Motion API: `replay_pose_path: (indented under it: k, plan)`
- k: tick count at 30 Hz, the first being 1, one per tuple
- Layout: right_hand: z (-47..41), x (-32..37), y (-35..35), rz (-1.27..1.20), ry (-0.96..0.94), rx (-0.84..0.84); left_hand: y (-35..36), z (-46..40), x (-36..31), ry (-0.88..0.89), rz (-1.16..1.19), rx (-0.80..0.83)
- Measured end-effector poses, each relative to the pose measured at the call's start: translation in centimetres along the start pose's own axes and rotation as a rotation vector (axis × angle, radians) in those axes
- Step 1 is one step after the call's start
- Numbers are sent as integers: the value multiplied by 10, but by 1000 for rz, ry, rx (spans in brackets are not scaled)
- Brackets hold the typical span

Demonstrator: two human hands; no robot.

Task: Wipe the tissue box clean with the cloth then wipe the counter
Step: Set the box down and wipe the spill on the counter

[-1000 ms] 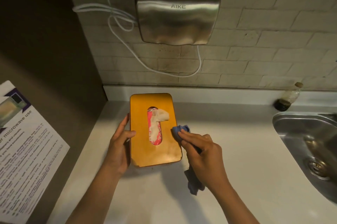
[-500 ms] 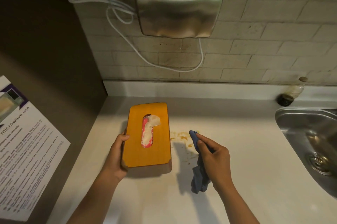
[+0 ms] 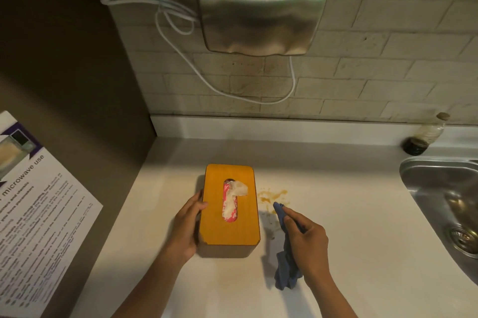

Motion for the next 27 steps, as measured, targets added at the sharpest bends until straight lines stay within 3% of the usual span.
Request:
replay_pose_path:
  k: [12,19,27]
  plan:
    - [-10,-7,-3,54,-4,-40,5,-4,-10,24,-54,-27]
    - [-11,-10,-3,49,11,-43,1,-6,-20,-47,-133,0]
    - [-9,-14,-4,23,26,-45,-1,17,8,-87,337,-111]
Point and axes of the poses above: each hand's wrist, its own z-axis away from the middle knuckle, its own y-axis out of the palm, x = y × z, the point moved 5 cm from there along -z, towards the middle knuckle
